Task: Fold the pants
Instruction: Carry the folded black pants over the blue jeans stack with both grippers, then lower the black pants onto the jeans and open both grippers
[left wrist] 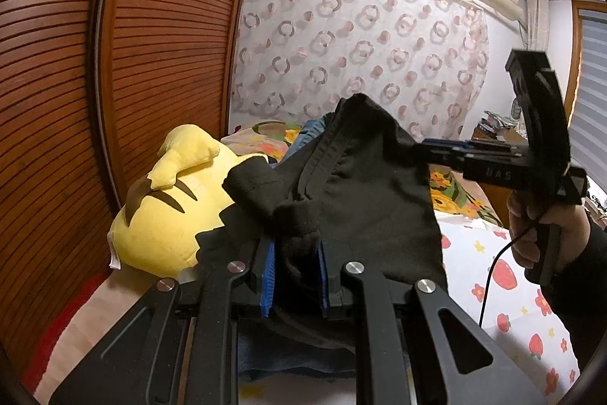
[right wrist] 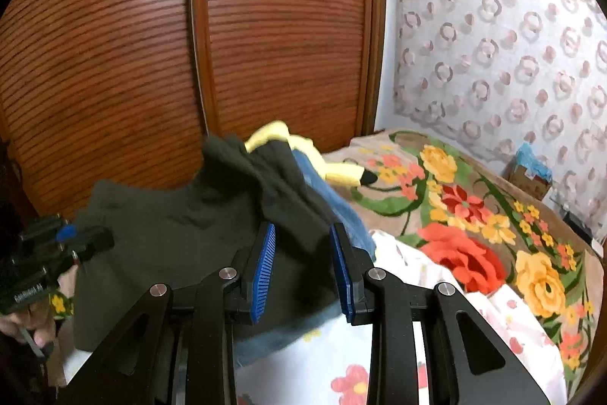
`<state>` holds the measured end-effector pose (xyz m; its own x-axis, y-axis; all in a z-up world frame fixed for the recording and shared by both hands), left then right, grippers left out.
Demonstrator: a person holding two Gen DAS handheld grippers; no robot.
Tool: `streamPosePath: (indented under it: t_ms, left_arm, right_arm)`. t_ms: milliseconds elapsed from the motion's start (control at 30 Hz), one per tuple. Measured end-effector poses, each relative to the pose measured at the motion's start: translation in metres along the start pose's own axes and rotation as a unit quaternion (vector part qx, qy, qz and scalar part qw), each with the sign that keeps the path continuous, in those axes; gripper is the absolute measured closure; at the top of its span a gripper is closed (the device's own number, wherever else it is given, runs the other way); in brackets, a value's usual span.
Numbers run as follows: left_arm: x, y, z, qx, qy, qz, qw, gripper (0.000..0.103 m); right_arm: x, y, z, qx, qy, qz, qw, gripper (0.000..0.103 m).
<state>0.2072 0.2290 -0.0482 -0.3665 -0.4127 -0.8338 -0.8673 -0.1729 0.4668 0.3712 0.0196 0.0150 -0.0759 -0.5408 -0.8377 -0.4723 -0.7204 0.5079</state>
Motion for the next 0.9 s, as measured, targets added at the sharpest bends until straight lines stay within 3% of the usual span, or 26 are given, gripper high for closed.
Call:
streamPosePath:
  t_ms: [400, 700, 867, 900]
  left_arm:
    - [0.008, -0.005, 0.004, -0.010, -0.002, 0.016, 0.9998, 0.085]
    - [0.006, 0.001, 0.002, -0.011, -0.009, 0.024, 0.9996, 0.084]
    - [0.004, 0.012, 0.001, -0.014, -0.017, 0.021, 0.9995, 0.072]
    - [0.004, 0.014, 0.001, -0.014, -0.018, 0.020, 0.9996, 0.064]
  right_arm:
    - [-0.004, -0.054, -0.019, 0.020, -0.040, 0.044, 0.998, 0.072]
    - [-0.006, -0.012, 0.001, 0.027, -0.048, 0.025, 0.998, 0.070]
    - [0.002, 0.012, 0.020, 0.012, -0.049, 0.016, 0.999, 0.069]
    - [0.003, 0.016, 0.025, 0.010, -0.049, 0.014, 0.999, 0.069]
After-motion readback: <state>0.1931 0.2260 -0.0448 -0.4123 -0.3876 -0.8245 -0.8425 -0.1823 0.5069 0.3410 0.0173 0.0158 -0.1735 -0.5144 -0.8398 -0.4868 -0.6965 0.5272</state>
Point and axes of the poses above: each gripper's, at about its wrist camera, not at the fingertips, and y roughly against the way its jaws point, z to its left, x to its underside, the point moved 6 cm from there along -y, roughly the way its jaws point, and after that the axes turned 8 degrees about y, right-handed, at the moved point
